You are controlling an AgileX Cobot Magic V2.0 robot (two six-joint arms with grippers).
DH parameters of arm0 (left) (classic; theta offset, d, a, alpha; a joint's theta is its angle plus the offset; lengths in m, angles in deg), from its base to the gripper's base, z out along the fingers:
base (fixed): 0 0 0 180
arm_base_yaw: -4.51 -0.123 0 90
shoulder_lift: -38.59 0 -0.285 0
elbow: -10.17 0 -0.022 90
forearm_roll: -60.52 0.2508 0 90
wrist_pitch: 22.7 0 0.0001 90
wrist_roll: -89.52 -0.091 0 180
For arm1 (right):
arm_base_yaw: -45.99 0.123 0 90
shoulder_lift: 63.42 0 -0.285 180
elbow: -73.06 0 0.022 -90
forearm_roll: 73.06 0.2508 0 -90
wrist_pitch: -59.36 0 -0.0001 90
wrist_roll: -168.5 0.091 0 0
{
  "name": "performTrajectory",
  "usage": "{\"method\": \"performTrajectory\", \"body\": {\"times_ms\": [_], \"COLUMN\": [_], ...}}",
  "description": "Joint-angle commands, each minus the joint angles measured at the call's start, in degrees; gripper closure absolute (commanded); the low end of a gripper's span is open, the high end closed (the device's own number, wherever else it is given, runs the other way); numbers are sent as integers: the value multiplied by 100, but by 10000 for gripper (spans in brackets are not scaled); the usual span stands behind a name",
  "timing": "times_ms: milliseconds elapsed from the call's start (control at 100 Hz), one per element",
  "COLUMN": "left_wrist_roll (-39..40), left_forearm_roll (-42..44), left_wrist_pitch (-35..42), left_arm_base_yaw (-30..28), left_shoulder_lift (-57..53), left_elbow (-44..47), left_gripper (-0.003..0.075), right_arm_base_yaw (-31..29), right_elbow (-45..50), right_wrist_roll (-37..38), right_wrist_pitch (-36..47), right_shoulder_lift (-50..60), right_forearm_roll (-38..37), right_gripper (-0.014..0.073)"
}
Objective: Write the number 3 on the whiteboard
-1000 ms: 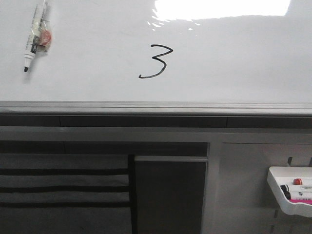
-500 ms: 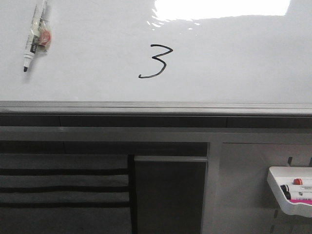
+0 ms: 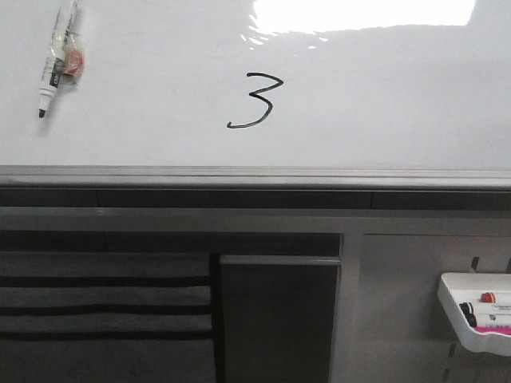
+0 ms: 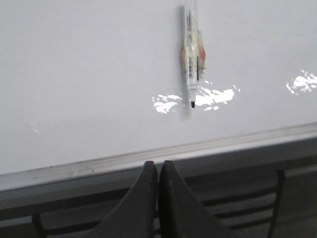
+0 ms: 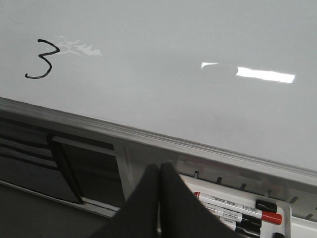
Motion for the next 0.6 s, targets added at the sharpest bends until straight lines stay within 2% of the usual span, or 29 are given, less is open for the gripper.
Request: {"method": "performTrajectory", "body": {"times_ms": [0, 150, 320, 470, 590], "left_wrist_roll": [68, 68, 152, 1864, 2058], "left_forearm_roll": [-78, -116, -9, 1648, 1792], "left_wrist_pitch": [614, 651, 842, 925, 1295], "left_arm_base_yaw": [-131, -223, -223, -223, -245], "left_shoulder_lift": [-588, -1398, -1812, -2203, -2192], "left_elbow": [125, 497, 907, 1137, 1367], "left_gripper": [741, 741, 741, 741, 741], "right_arm_base_yaw": [-35, -35, -35, -35, -35], "right_elbow": [-138, -138, -138, -138, -138], "right_wrist_roll": [-15, -15, -15, -15, -15], "right_wrist_pitch": [387, 387, 387, 387, 387], "right_shoulder_lift": [-15, -15, -15, -15, -15], "right_forearm_roll": [-160, -160, -160, -160, -160], "right_gripper": [663, 663, 663, 663, 663]}}
